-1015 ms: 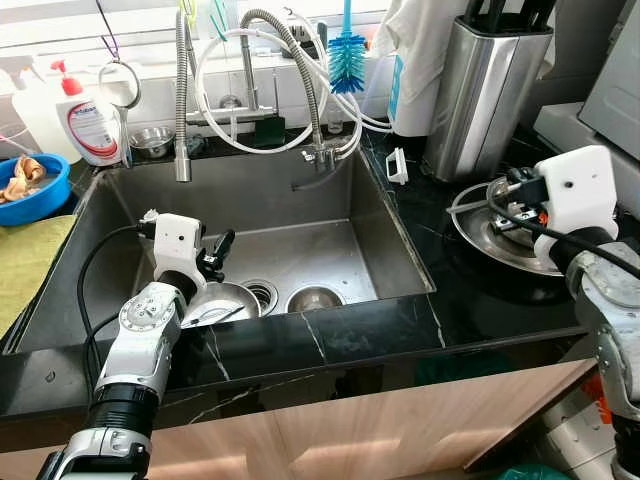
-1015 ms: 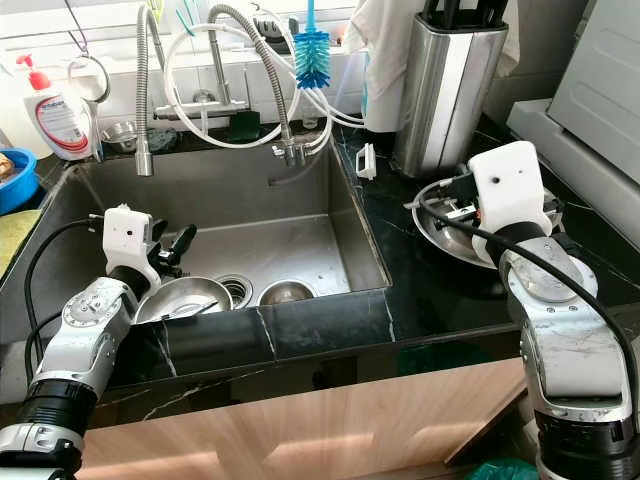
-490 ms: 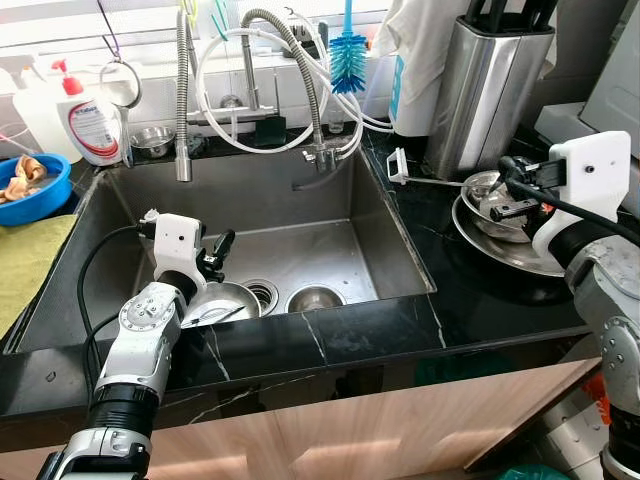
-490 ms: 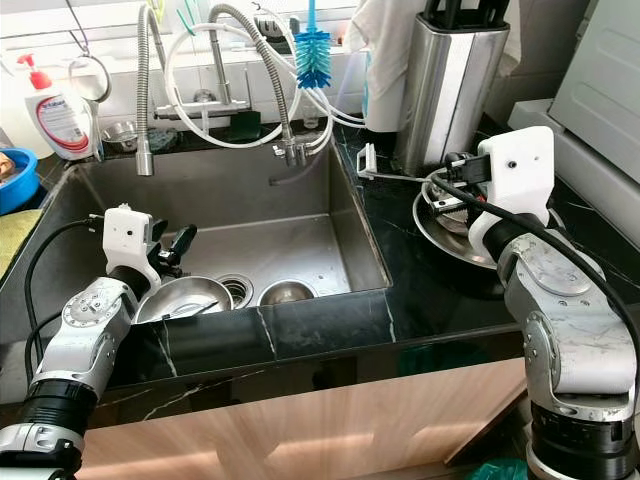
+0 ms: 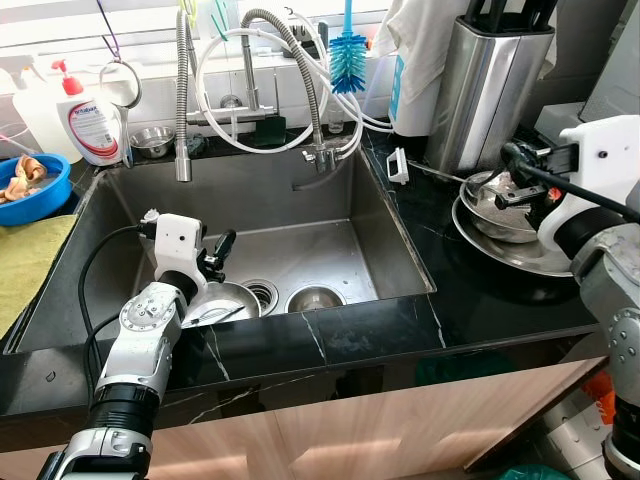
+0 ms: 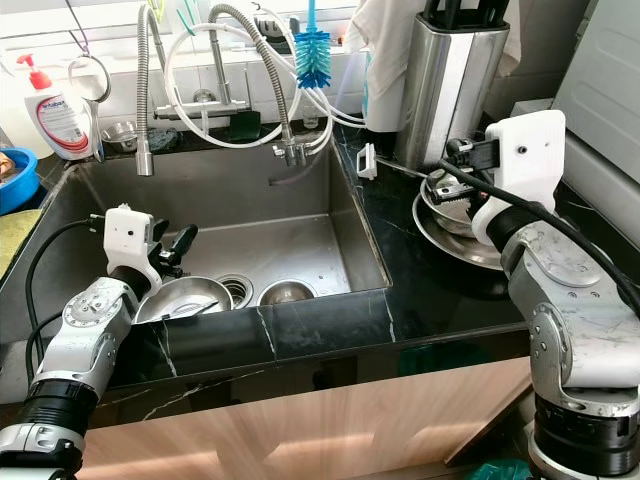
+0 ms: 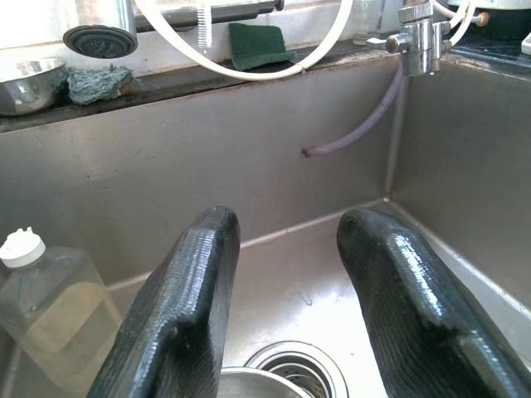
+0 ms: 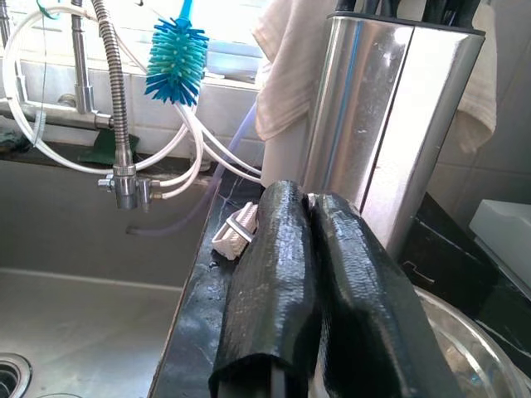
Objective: Kitchen organization
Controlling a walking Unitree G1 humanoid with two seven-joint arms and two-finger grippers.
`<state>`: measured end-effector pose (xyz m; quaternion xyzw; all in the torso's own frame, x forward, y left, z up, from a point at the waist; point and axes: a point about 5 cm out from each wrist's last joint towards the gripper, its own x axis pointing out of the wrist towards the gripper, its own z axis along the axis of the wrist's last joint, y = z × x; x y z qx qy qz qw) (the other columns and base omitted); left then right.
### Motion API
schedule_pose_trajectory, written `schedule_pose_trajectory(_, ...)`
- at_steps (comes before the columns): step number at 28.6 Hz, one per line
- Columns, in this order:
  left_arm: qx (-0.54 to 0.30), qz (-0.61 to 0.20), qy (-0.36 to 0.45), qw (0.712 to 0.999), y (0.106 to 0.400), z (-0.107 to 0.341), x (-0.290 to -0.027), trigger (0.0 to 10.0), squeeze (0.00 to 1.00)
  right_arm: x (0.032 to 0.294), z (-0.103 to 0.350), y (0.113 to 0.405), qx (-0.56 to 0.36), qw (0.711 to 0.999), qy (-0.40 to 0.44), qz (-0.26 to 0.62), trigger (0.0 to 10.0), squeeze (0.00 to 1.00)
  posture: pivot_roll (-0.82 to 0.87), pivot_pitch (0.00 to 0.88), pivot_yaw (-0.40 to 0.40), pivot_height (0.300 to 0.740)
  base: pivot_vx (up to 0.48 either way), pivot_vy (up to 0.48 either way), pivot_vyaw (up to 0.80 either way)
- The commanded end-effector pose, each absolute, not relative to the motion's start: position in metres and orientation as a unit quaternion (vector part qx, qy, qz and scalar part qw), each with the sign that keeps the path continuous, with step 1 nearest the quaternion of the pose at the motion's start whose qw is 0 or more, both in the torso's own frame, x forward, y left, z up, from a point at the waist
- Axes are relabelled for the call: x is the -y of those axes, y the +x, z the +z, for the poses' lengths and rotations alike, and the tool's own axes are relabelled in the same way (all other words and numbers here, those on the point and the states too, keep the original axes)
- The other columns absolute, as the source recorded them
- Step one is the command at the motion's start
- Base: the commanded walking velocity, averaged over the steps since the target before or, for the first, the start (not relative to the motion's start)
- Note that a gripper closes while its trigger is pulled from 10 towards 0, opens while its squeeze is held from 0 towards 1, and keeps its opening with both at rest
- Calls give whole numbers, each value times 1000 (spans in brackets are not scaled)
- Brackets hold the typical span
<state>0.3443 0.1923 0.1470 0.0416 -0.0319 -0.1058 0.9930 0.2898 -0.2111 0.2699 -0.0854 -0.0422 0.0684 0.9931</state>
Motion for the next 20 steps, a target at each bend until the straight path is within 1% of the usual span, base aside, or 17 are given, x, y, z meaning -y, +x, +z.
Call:
schedule_pose_trajectory(1, 40, -114, 48, 991, 347, 154, -190, 10000, 0, 208, 282, 286, 62, 992, -87, 73, 10000, 0, -104, 0, 55, 740, 0, 0, 0)
schedule_pose_trajectory(20, 46, -117, 36, 991, 348, 156, -187, 10000, 0, 192, 307, 282, 104, 986, -71, 109, 10000, 0, -106, 0, 53, 740, 0, 0, 0)
